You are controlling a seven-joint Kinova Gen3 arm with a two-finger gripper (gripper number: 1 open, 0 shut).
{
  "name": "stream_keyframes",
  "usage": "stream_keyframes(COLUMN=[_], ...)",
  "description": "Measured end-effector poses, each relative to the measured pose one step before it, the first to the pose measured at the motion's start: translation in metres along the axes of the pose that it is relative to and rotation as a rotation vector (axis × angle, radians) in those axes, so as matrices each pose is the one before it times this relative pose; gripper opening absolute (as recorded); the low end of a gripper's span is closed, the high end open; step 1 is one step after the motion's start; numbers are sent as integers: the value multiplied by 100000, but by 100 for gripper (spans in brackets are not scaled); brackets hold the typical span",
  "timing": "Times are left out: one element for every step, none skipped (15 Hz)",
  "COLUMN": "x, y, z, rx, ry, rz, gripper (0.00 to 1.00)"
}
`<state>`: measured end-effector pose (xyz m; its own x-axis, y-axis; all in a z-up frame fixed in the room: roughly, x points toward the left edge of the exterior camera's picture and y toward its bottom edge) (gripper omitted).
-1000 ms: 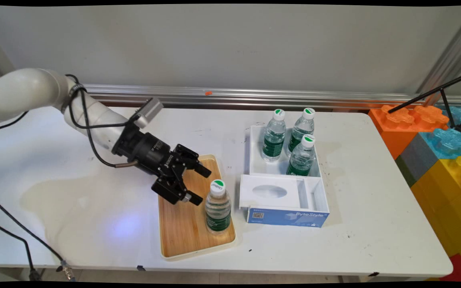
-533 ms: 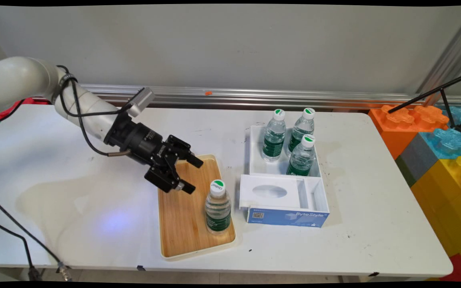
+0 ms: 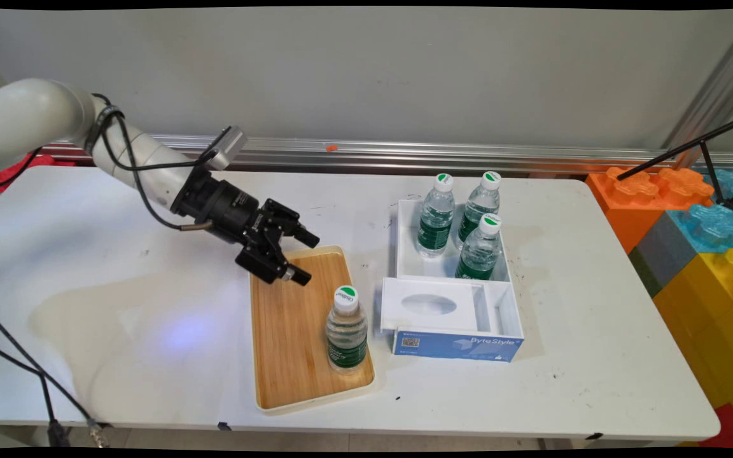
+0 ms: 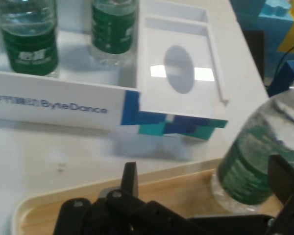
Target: Pick up the green bottle from the white box
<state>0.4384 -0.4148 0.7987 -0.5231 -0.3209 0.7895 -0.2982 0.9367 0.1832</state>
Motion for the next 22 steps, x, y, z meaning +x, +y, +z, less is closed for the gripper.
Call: stream_keyframes(x=[37, 42, 44, 64, 81, 129, 126, 170, 98, 156, 167, 202, 184, 162, 111, 144, 161, 120, 196, 172, 247, 275], y=[-506, -395, -379, -415, -337, -581, -559, -582, -336, -492, -497, -556, -525, -434, -266, -322, -315, -235, -319, -253, -321, -281], z=[63, 76, 85, 123, 133, 227, 248, 285, 176, 268, 281, 345, 324, 295, 194, 266, 268, 221, 325, 290, 399, 445], rx=[1105, 896, 866, 899, 647, 1232, 1161, 1194, 678, 979, 999, 1074, 1057, 846, 532, 613, 580, 442, 624, 466, 612, 462], ry=[-146, -17, -43, 14, 25, 123, 112, 220, 137, 205, 257, 285, 302, 263, 185, 248, 273, 235, 397, 332, 506, 545], rz=[-164, -121, -109, -121, -50, -100, -105, -46, -32, -36, -23, 4, -34, -29, -15, -38, -22, -72, -88, -91, -116, -150], gripper=[100, 100, 100, 100, 100, 100, 100, 100, 100, 100, 100, 100, 100, 100, 100, 100, 100, 100, 100, 100, 100, 100])
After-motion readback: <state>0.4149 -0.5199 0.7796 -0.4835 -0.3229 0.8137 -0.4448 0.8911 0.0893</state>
